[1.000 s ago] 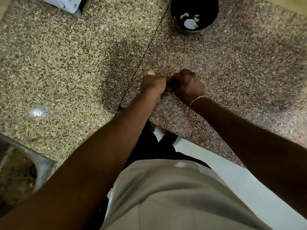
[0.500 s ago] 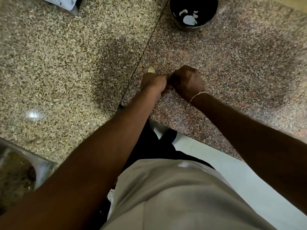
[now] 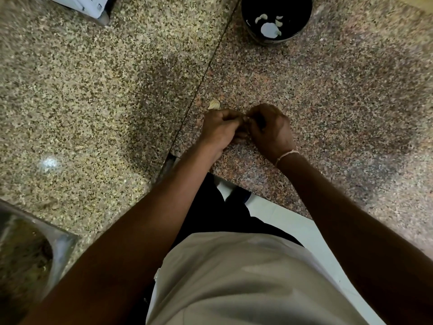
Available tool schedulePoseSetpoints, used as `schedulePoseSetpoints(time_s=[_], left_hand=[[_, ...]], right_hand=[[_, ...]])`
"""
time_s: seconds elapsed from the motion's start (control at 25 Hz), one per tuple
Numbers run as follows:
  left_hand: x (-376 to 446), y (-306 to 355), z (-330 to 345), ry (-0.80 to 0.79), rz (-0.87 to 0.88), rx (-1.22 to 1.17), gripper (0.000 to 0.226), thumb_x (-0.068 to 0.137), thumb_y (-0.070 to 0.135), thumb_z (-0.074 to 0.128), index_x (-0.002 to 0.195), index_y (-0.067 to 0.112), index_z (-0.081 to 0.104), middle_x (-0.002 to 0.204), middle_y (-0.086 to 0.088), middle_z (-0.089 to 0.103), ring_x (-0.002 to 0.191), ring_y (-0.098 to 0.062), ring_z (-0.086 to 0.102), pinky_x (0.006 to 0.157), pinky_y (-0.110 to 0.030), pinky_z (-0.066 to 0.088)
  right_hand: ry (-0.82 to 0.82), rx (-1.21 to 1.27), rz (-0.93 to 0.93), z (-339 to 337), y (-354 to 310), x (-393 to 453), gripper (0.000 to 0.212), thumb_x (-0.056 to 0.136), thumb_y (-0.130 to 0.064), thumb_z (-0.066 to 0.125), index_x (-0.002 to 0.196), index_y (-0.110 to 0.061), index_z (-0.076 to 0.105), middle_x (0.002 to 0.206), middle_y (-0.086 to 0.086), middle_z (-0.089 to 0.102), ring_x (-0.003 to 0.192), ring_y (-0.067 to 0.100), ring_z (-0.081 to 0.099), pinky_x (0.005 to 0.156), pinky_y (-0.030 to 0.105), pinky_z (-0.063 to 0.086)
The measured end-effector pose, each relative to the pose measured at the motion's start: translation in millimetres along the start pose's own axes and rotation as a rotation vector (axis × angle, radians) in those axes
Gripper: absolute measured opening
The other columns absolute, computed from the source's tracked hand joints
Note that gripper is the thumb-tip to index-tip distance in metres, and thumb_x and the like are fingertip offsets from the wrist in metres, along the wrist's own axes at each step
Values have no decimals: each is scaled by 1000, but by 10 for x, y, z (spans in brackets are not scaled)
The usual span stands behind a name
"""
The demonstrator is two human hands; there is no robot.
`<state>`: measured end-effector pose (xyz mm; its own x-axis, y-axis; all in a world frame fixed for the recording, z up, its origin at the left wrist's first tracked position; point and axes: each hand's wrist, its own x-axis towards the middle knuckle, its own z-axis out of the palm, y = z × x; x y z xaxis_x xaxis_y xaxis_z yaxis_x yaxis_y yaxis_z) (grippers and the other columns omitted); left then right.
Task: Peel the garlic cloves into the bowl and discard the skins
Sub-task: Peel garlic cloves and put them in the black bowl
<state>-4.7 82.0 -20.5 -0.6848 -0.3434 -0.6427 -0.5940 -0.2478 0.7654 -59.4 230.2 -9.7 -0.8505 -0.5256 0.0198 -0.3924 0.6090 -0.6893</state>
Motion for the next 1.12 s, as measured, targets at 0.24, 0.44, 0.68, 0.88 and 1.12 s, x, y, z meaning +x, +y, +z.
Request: schedulePoseSetpoints(time_s=[0.24,0.44,0.68,0.88,1.12], left_hand=[[-28,-15,18,-44,-4,24,12,101,14,69,91,12,75,82,-7,80,68,-17,77,55,-27,59],[-38,-63,2,-68,45,77,14,104,14,65,92,13,72,75,-2,78,65,-16,74,55,-27,58],[-27,-62,6,-58,72,145,12,105,14,63,97,13,71,83,-5,78,68,-18,76,56,-28,58],[-24,-96,20,-56,117,199,12,105,16,61,95,16,69,92,-11,76,70,-18,75,58,-29,59],[-49,-57,1,-77,62,137,16,107,17,59,94,16,68,74,4,74,64,-13,73,53,-24,55]], right_hand=[[92,76,41,72,48,-134,13,92,-12,66,103,-15,72,96,-2,69,86,6,57,73,13,42],[90,99,24,59,66,-146,17,91,-15,66,107,-15,75,100,1,73,90,11,64,78,21,49],[88,109,8,46,103,-131,19,92,-17,68,109,-15,77,100,1,75,89,9,66,78,5,44],[61,116,8,36,109,-146,22,92,-20,69,112,-15,77,103,1,75,91,11,69,78,18,53],[33,129,25,21,74,-136,21,93,-21,67,113,-16,74,100,-1,76,87,12,71,74,26,57]])
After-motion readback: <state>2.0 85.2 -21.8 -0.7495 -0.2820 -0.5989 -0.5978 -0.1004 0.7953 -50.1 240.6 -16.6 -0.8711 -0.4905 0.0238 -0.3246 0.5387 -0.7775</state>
